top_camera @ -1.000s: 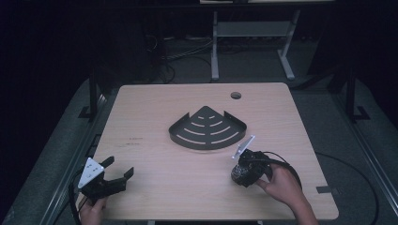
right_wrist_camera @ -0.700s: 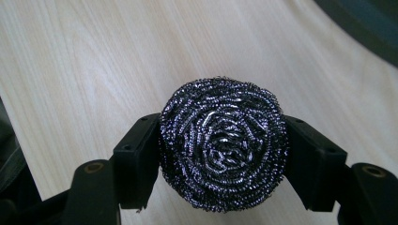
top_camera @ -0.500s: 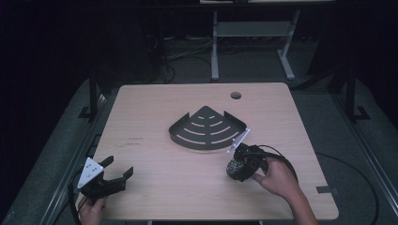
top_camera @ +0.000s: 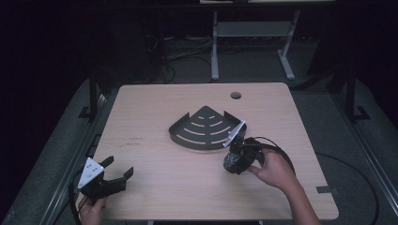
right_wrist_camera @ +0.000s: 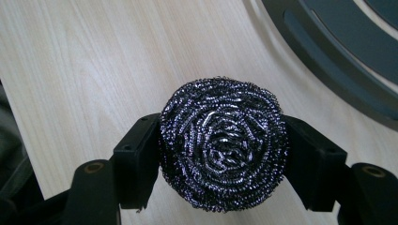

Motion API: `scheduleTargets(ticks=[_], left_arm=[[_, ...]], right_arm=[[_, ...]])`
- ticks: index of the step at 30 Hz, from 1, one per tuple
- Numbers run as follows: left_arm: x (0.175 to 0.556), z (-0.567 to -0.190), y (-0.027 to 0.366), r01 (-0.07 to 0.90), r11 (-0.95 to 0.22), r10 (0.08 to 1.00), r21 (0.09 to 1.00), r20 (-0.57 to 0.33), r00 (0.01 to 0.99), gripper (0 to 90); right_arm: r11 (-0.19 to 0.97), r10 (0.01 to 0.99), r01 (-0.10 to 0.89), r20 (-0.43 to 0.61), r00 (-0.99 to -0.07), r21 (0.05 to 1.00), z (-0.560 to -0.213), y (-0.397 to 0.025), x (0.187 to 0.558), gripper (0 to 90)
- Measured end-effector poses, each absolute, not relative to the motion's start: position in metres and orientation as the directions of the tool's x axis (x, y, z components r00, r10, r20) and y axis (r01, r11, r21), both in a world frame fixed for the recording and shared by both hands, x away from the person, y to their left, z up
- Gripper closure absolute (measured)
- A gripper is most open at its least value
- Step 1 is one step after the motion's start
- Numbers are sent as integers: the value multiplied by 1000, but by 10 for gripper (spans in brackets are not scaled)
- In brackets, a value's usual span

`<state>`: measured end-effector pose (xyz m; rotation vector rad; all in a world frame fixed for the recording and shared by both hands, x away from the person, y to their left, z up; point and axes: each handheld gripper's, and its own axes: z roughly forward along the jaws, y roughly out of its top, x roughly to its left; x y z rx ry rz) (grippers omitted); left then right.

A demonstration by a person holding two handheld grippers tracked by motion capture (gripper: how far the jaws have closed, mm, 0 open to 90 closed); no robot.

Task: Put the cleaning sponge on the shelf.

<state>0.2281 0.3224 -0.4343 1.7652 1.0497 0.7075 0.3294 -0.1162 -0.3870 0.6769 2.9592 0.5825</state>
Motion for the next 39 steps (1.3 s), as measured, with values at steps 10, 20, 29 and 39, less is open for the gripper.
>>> scheduleTargets(ticks=[10,20,29,39], left_arm=[[227,-435,323,346,-195,885,918,12,465,132],[227,-434,324,339,-192,886,921,15,463,133],[227,-433,323,337,-192,885,922,15,465,132],[227,-433,323,335,-194,885,922,18,464,132]], right_arm=[[838,423,402,28,-906,368,-372,-110,343,329],[835,424,404,30,-905,373,-367,-105,358,329],[838,424,408,39,-905,362,-362,-96,377,329],[831,431,416,46,-901,370,-359,-86,398,329]])
